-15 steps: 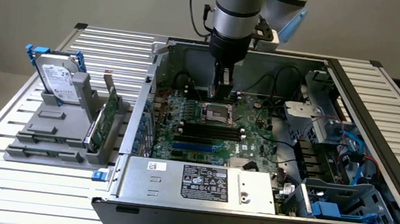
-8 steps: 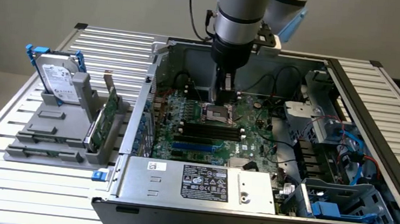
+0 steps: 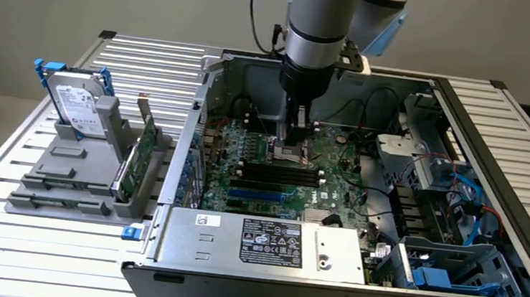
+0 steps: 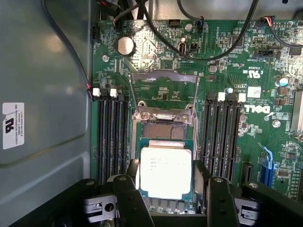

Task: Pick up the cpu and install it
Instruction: 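Place the cpu into insertion slot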

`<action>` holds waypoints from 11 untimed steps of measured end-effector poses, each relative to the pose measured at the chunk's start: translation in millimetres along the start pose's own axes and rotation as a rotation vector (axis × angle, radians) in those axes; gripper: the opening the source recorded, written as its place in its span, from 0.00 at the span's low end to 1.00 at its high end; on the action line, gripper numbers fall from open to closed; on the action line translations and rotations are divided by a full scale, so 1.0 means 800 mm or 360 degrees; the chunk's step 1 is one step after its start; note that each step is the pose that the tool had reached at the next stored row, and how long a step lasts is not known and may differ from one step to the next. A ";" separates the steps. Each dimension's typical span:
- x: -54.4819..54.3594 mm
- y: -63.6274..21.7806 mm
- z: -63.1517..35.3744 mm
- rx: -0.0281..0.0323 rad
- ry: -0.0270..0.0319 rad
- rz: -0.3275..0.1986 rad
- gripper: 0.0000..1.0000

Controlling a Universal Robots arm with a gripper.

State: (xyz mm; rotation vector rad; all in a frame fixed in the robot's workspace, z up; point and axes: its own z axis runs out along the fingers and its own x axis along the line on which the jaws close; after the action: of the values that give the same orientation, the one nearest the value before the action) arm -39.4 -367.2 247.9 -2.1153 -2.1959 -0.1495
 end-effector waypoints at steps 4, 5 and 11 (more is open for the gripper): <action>-0.001 0.001 0.009 0.00013 0.00000 0.0006 0.54; -0.001 0.001 0.011 0.00024 0.00000 0.0009 0.54; -0.003 0.002 0.021 0.00125 0.00002 0.0032 0.54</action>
State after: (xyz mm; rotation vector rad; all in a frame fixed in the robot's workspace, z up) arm -38.0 -367.2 231.0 -2.1324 -2.1710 -0.1394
